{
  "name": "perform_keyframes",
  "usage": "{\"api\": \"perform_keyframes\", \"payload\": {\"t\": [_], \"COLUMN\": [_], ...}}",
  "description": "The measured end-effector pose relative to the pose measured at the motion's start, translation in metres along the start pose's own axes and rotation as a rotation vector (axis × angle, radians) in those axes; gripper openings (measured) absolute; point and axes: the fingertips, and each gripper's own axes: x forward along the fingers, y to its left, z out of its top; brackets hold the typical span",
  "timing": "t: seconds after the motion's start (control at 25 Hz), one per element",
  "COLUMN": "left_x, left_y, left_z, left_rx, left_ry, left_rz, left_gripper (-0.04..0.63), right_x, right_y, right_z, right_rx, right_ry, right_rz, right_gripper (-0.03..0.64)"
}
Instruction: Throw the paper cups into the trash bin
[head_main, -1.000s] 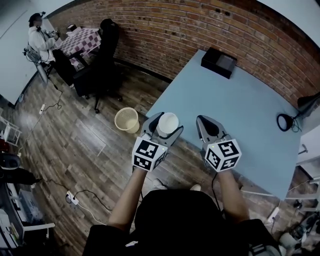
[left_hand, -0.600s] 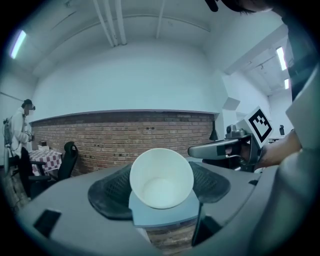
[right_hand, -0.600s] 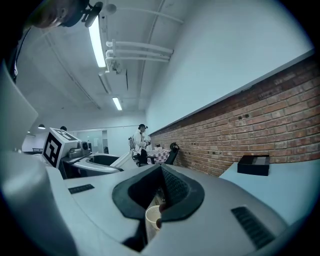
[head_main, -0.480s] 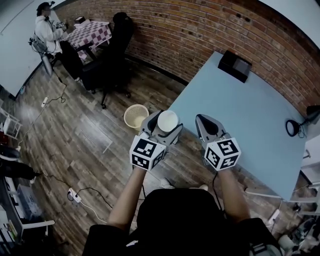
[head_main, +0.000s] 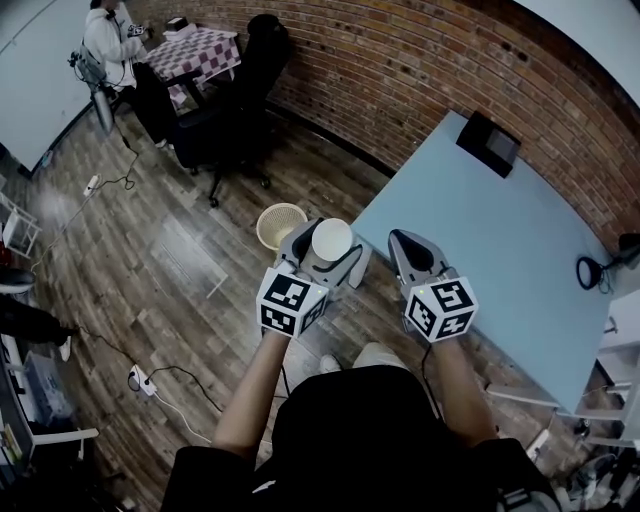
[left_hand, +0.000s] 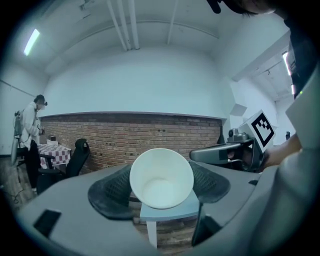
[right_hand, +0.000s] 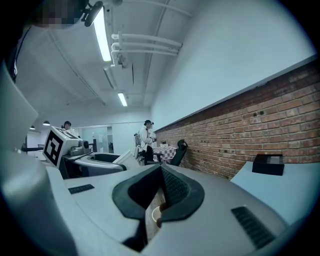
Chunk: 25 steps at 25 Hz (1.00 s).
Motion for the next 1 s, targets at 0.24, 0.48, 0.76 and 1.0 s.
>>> {"api": "perform_keyframes", "payload": {"t": [0.24,0.48,0.76,1.0], "left_x": [-0.007,-0.001,0.006,0.027], "left_y": [0.020,0.043,0.073,0.099], "left_z": [0.002,0.004,0.007,0.004], "left_rx": [-0.018,-0.017,-0.019,-0.028], "left_ry": [-0.017,-0.017,-0.019,-0.007], "left_rz": [0.036,0.071,0.110,0.136], "left_gripper": [0.359,0.359,0.359,0.359], "right_x": [0.022,0.048,0.085,0.119], "right_y": [0.010,0.010,0.008,-0.004], "right_z": [0.005,0.009,0.019,0.021], "right_rx": [-0.009,-0.015,-0.030,-0.008], "right_ry": [0.002,0.005,-0.004,0.005], "right_rz": [0.032,0.069,0.113,0.143], "right_gripper": [0.003,0.003,0.003,0.003]}}
